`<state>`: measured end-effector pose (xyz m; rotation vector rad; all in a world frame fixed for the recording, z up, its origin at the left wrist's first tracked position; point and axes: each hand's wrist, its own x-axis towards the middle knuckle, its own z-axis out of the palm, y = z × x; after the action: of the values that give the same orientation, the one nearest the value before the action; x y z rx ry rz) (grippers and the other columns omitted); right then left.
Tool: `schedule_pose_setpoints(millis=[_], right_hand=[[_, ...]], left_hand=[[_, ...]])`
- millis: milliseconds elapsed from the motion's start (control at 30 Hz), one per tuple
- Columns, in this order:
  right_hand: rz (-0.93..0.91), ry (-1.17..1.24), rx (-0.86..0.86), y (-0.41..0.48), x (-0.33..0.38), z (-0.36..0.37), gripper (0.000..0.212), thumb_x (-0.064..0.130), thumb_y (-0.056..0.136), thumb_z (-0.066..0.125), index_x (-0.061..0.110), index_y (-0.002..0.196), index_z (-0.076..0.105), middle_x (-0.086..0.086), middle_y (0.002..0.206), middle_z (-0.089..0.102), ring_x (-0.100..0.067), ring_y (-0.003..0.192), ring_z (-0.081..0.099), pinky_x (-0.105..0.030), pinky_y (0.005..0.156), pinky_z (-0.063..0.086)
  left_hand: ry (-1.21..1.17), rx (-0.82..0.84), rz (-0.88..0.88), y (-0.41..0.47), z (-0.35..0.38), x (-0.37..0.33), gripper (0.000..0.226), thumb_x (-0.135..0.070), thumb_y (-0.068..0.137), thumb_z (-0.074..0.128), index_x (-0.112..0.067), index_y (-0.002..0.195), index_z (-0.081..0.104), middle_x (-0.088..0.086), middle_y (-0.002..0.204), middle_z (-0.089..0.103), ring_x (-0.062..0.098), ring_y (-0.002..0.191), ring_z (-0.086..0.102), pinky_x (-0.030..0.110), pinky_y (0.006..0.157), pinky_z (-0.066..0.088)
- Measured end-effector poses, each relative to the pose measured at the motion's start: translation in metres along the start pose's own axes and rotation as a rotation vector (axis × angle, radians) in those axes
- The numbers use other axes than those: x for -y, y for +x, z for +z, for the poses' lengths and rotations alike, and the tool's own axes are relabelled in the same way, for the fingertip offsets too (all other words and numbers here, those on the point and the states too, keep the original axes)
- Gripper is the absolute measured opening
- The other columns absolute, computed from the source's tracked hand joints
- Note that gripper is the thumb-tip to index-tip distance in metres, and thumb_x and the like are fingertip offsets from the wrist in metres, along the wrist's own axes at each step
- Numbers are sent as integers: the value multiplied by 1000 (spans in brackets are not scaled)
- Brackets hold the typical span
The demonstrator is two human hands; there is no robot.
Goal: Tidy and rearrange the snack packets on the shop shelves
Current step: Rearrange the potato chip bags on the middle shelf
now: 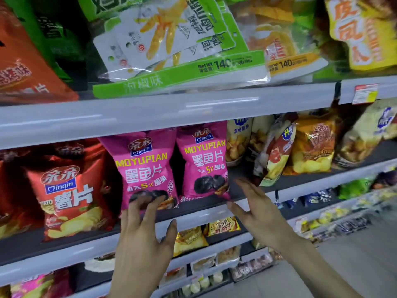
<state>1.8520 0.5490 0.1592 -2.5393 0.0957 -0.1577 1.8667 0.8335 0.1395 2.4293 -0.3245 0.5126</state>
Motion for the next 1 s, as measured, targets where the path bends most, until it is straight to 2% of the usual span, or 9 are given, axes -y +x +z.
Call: schedule_pose_setpoints(millis=[67, 133, 300, 400, 533, 700, 800, 900, 1000], right_hand=[[32, -70, 11, -15, -4, -4, 67, 57, 102, 51, 27, 159, 33, 6, 161, 38, -18, 140, 46, -35, 112, 40], [48, -107, -5, -25, -10, -10, 64, 59, 102, 49, 27, 157, 38, 6, 158, 43, -17, 137, 50, -35, 111, 42], [86, -126, -83, -48, -39, -27, 59, 62, 102, 45, 35, 154, 42, 11, 151, 51, -13, 139, 43, -35, 112, 41], [115, -133, -85, -63, -68, -48, 59, 63, 102, 42, 39, 155, 37, 14, 152, 48, -12, 141, 41, -36, 113, 41], [166, -155, -106, -89, -118, -83, 56, 62, 103, 41, 41, 154, 37, 13, 151, 47, -14, 139, 43, -35, 108, 43], [197, -211, -85, -122, -189, -117, 58, 65, 102, 34, 40, 155, 36, 12, 148, 49, -15, 135, 43, -33, 104, 41], [207, -249, -75, -135, -228, -136, 70, 70, 95, 21, 35, 151, 46, 13, 141, 56, -15, 133, 48, -36, 105, 44], [230, -297, -95, -145, -265, -146, 55, 61, 91, 40, 29, 126, 69, 12, 121, 69, -20, 115, 65, -43, 91, 58], [234, -311, -103, -149, -295, -158, 46, 57, 87, 48, 30, 114, 73, 12, 110, 73, -20, 104, 71, -44, 79, 62]], left_hand=[[-27, 78, -18, -1, 7, -10, 55, -30, 84, 85, -28, 135, 65, -5, 128, 52, 28, 119, 49, 50, 94, 53], [-47, 155, -40, -2, 15, -23, 52, -37, 89, 79, -32, 138, 62, -10, 135, 53, 24, 128, 49, 47, 98, 53], [3, 309, -21, -11, 36, -67, 51, -49, 93, 67, -46, 142, 51, -22, 137, 50, 15, 132, 50, 37, 98, 52], [30, 393, 5, -14, 56, -105, 52, -55, 97, 58, -50, 147, 42, -27, 142, 45, 8, 138, 43, 33, 107, 47], [51, 448, 53, -13, 96, -169, 52, -55, 100, 54, -47, 150, 41, -21, 140, 50, 12, 134, 48, 34, 105, 48], [90, 500, 122, -12, 157, -265, 41, -49, 100, 56, -43, 140, 49, -12, 129, 58, 17, 126, 56, 36, 95, 52], [92, 500, 136, -12, 192, -317, 42, -48, 101, 56, -37, 141, 54, -8, 128, 62, 20, 125, 59, 37, 93, 52], [116, 542, 154, -15, 223, -357, 44, -52, 102, 53, -33, 142, 57, -7, 132, 62, 20, 125, 59, 37, 98, 52], [140, 568, 165, -22, 247, -387, 46, -54, 100, 53, -36, 142, 54, -8, 135, 61, 20, 126, 59, 36, 99, 52]])
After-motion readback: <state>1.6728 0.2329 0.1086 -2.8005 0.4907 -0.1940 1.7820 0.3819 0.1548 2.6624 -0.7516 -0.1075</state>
